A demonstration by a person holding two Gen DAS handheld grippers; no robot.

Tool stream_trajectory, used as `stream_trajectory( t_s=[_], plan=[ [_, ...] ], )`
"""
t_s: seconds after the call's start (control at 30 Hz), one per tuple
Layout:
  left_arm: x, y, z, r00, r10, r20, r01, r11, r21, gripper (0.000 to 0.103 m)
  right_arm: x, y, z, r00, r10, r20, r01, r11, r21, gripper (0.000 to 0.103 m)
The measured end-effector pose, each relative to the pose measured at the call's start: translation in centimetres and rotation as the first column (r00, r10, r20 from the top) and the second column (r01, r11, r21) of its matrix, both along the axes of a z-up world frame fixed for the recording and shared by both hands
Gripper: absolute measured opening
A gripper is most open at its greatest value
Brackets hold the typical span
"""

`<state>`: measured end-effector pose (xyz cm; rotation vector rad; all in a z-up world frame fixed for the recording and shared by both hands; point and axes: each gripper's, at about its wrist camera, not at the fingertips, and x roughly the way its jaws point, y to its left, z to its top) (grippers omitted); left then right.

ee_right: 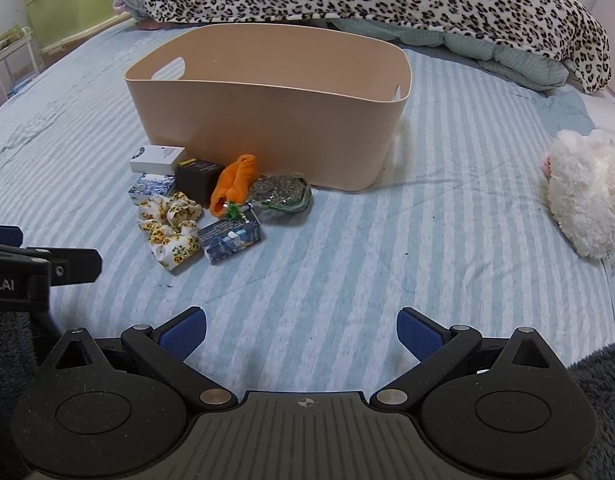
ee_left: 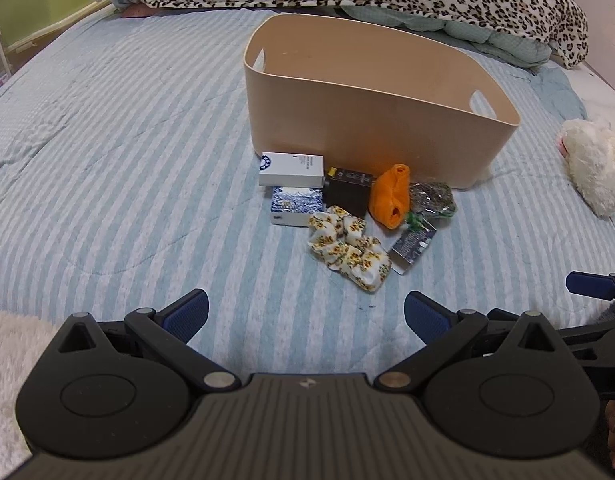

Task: Organize objects
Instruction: 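Move both tools toward the pile of items in front of the basket, then grasp the dark card pack with the right tool while the left tool grasps the floral scrunchie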

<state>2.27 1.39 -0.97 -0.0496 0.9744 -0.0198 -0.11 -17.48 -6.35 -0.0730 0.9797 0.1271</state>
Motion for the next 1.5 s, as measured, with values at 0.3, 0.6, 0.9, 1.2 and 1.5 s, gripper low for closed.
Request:
stream_trajectory(
  t_s=[0.3,0.6,0.9,1.2,1.5],
  plan=[
    [2.8,0.7,-1.2,0.999,0.031,-0.027,-0.031,0.999,0.009,0.103,2.4,-0.4,-1.1,1.0,0.002,-0.016,-0.002,1.0,0.029,0.103],
    [6.7,0.8,-3.6,0.996,0.056,-0.07,-0.053,0.998,0.035,0.103,5.7,1.2,-3.2,0.998,0.054,-0.045,-0.051,0.996,0.066,0.101],
    [8.8,1.9,-6.2,0.992,0.049,-0.117,-0.049,0.999,0.005,0.099,8.0,2.1,-4.8,0.993,0.091,-0.081,-0.08,0.987,0.136,0.098],
    [9.1,1.9,-7.6,0.994,-0.013,-0.113,0.01,1.0,-0.028,0.088,9.6,3.0,-6.4,0.99,0.117,-0.083,-0.105,0.985,0.139,0.094],
    [8.0,1.1,-7.6,0.991,-0.122,-0.063,0.118,0.991,-0.061,0.036,9.1,3.9,-6.2,0.987,0.154,-0.047,-0.149,0.985,0.089,0.058]
  ],
)
